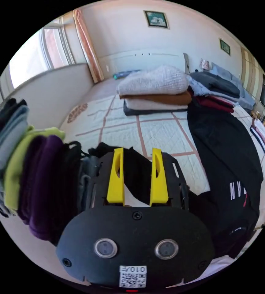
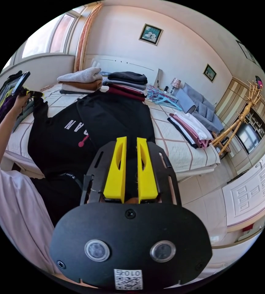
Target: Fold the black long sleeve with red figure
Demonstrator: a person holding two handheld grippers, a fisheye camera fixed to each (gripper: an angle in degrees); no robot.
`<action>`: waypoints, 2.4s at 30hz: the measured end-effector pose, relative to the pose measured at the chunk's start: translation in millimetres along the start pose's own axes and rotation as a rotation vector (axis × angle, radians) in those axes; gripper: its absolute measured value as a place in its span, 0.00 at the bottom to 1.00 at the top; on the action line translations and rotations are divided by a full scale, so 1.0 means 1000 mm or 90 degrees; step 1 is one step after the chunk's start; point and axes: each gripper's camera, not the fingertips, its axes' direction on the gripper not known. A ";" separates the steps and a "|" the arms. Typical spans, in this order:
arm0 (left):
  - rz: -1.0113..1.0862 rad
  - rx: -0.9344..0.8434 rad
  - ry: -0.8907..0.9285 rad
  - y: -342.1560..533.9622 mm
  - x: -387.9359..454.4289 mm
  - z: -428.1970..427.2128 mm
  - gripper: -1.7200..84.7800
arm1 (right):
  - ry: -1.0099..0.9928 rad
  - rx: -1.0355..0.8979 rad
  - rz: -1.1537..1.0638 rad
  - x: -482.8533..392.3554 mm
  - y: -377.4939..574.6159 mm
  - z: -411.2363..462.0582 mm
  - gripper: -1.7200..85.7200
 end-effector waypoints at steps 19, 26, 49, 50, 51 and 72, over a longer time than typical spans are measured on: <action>0.011 -0.207 0.077 -0.042 -0.009 0.100 0.05 | 0.010 -0.013 -0.023 0.001 0.003 -0.001 0.10; 0.017 0.140 0.212 -0.024 -0.010 -0.019 0.03 | 0.008 -0.002 -0.044 0.011 -0.009 -0.005 0.10; 0.522 0.025 0.251 0.209 0.150 -0.071 0.14 | -0.311 -0.071 0.233 0.186 -0.046 0.052 0.14; 0.522 0.020 0.244 0.212 0.152 -0.069 0.13 | -0.345 -0.074 0.258 0.198 -0.053 0.061 0.14; 0.528 0.007 0.240 0.217 0.156 -0.063 0.12 | -0.360 -0.075 0.268 0.203 -0.056 0.064 0.14; 0.419 -0.019 0.377 0.188 0.111 -0.043 0.16 | -0.301 -0.123 0.233 0.274 -0.152 0.078 0.15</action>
